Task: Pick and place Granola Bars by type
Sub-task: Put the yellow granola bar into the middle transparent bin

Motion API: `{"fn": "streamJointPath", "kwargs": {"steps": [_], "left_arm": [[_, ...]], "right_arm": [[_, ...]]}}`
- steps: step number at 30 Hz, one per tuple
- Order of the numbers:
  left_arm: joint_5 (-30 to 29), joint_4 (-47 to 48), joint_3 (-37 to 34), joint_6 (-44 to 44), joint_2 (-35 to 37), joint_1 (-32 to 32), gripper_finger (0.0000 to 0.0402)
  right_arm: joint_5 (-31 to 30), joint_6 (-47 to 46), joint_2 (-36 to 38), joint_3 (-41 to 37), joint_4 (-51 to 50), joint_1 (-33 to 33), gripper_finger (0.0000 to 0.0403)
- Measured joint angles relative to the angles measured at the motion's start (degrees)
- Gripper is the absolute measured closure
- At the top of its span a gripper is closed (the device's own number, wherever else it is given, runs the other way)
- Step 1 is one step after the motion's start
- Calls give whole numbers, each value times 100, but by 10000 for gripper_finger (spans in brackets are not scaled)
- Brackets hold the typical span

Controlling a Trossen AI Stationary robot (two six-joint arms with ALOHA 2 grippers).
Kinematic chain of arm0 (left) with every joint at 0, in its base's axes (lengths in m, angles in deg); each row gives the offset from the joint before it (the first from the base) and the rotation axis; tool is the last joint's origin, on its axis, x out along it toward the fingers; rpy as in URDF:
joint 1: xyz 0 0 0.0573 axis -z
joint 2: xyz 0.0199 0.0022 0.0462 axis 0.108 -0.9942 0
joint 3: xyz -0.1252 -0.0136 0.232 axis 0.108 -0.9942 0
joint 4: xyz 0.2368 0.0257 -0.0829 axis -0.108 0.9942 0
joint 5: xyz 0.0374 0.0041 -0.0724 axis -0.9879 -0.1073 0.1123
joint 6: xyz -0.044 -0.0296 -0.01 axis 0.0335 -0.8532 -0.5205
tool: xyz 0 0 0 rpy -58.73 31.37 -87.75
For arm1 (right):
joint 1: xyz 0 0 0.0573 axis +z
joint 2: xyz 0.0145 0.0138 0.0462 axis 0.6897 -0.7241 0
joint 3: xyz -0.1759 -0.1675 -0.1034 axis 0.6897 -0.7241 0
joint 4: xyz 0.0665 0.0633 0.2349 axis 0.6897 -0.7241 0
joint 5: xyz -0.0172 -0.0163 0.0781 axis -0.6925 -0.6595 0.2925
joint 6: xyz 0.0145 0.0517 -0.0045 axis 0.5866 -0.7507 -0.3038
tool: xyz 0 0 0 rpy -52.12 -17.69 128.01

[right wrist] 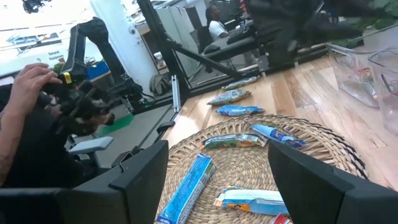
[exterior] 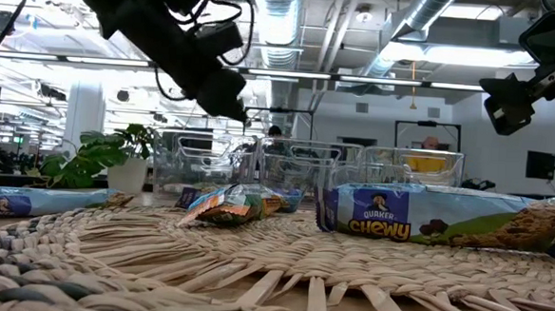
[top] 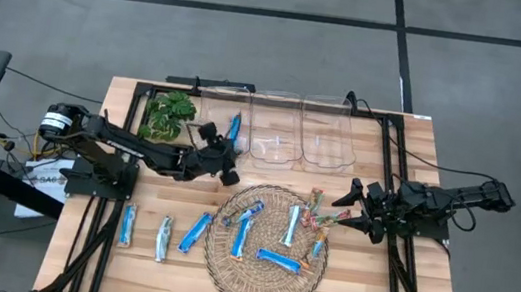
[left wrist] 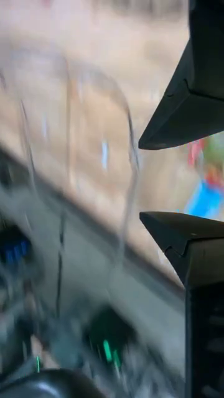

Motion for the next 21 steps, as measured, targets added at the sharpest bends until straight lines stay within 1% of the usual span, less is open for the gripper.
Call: {"fn": "streamJointPath", "kwargs": {"steps": [8, 12, 16, 18, 19, 21], "left_arm": [[2426, -512, 0, 211, 0, 302, 235], [3900, -520, 0, 223, 0, 442, 235], [5386, -512, 0, -65, 0, 604, 235], [5830, -433, 0, -368, 0, 713, 235], [5930, -346, 0, -550, 0, 775, 235], [5926, -72, 0, -888, 0, 920, 235]], "right_arm": [[1, -2, -1, -2, 1, -2, 132], [2, -1, -2, -1, 1, -2, 132], [0, -2, -2, 0, 1, -2, 132], [2, 0, -1, -1, 2, -1, 132], [1, -2, -2, 0, 1, -2, 132], [0, -2, -2, 0, 0, -2, 132]]}}
